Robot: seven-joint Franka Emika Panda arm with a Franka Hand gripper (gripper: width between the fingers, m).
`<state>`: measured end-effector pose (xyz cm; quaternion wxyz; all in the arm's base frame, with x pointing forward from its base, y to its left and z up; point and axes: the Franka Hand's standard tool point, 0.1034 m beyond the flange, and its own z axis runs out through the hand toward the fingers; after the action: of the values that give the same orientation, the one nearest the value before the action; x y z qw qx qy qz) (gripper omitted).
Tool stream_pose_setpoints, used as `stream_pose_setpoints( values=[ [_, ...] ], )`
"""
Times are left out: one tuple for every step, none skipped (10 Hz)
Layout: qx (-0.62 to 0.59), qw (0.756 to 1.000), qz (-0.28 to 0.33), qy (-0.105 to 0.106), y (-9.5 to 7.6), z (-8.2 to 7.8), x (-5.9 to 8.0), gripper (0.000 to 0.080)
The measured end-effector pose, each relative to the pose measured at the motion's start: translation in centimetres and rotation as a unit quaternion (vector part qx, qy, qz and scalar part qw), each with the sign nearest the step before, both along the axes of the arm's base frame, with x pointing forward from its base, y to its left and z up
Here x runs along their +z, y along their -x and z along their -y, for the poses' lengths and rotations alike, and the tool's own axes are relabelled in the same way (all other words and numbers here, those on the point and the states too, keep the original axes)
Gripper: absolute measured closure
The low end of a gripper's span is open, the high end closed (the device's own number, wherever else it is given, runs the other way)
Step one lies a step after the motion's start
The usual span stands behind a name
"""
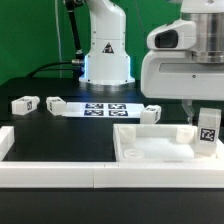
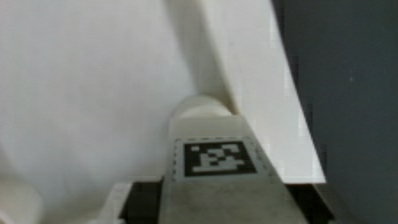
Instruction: Assemble square table
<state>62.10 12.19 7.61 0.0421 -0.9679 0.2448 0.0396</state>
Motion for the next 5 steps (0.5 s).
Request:
stream_pose_setpoints(
  values=[
    [-0.044, 0.999, 0.004, 0.001, 0.0, 0.01, -0.05, 0.0509],
    [-0.12, 0.993, 0.013, -0.01, -0.25, 0.08, -0.08, 0.0509],
    [-0.188, 0.982, 0.013, -0.019, -0.33, 0.02, -0.09, 0.0509],
    [-0.225, 0.974, 0.008, -0.017, -0.29, -0.24, -0.1, 0.0509],
    [-0.249, 0.968, 0.007, -0.021, -0.4, -0.11, -0.13, 0.0509]
  ],
)
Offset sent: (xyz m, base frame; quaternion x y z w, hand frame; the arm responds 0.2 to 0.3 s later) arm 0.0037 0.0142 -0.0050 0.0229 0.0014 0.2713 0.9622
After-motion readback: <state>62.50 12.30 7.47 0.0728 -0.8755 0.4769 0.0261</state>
